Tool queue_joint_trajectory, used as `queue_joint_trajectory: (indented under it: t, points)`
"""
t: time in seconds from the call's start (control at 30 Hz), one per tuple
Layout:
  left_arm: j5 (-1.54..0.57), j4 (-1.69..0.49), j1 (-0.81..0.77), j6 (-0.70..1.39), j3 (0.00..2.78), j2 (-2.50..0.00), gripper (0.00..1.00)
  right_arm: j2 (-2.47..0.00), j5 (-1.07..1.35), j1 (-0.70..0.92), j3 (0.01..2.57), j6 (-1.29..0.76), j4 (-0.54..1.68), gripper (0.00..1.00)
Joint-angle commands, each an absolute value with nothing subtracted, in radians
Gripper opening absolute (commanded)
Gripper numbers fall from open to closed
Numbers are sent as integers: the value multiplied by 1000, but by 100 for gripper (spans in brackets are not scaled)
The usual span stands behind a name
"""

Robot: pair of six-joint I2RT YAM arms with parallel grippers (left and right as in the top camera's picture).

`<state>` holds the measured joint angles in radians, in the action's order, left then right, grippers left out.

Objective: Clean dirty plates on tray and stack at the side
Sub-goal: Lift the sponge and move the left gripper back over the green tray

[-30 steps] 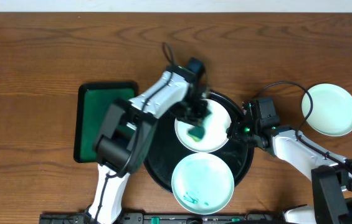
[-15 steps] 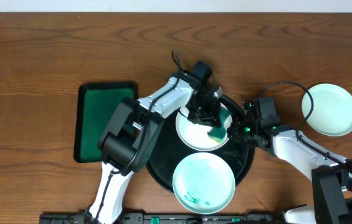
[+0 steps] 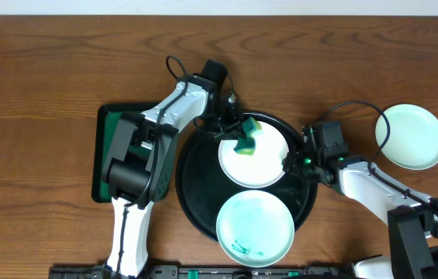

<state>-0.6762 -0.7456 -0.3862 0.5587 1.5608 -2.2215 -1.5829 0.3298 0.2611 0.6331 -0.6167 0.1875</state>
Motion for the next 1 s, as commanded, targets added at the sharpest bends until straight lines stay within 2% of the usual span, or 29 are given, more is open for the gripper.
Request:
queue_joint_trajectory:
  t: [0.0, 0.2, 0.47, 0.7, 0.97]
  points:
    - [-360, -829, -344, 604, 1550, -2252, 7, -1615, 241, 252, 590, -597, 229, 1]
    - [-221, -943, -346, 564, 1550, -2235, 7, -1615, 241, 252, 590, -597, 229, 1]
    - [-338, -978, -361, 307, 1550, -2142, 7, -1615, 241, 252, 590, -584, 221, 1]
    - [-330, -994, -358, 281, 1550, -1972, 7, -1615, 262, 253, 590, -544, 213, 1]
    - [-133, -1076, -333, 290, 1550, -1782, 7, -1614, 357, 257, 608, -472, 168, 1]
